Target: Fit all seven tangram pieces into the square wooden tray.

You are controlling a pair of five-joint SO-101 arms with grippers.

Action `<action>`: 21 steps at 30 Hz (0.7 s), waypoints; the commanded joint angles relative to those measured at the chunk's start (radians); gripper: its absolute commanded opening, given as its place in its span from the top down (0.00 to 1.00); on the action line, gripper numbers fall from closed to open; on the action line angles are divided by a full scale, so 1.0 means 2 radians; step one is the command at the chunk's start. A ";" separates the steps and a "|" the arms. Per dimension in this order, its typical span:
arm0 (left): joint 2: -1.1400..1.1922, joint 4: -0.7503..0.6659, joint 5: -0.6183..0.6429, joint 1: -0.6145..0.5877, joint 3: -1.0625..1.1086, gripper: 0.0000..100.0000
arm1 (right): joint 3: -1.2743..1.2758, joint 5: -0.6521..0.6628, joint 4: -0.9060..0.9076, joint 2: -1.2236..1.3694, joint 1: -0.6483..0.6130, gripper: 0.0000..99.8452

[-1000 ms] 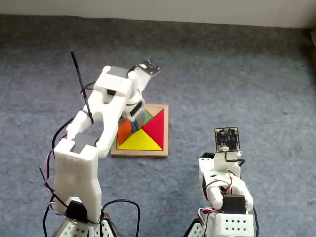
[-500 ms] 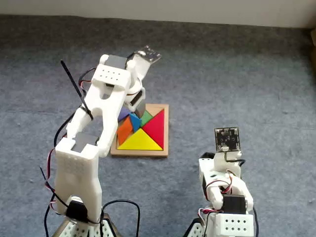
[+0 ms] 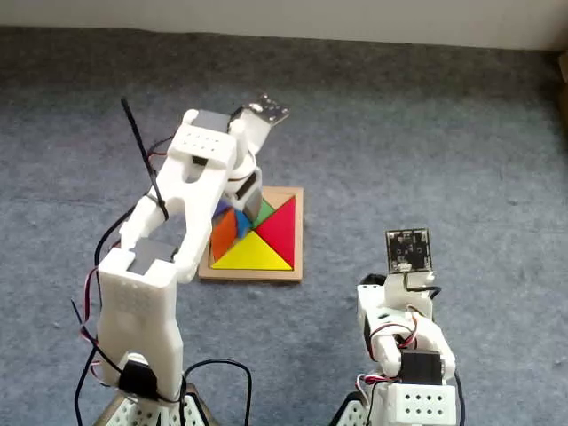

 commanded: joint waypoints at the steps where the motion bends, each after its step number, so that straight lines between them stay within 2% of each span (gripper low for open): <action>1: -0.016 -0.022 0.002 -0.002 0.025 0.77 | 0.073 -0.003 -0.001 -0.007 0.007 0.99; 8: -0.030 -0.018 0.002 -0.002 0.023 0.77 | 0.073 -0.003 -0.001 -0.007 0.007 0.99; 21: -0.142 -0.012 0.005 -0.003 0.025 0.77 | 0.073 -0.003 -0.001 -0.007 0.007 0.99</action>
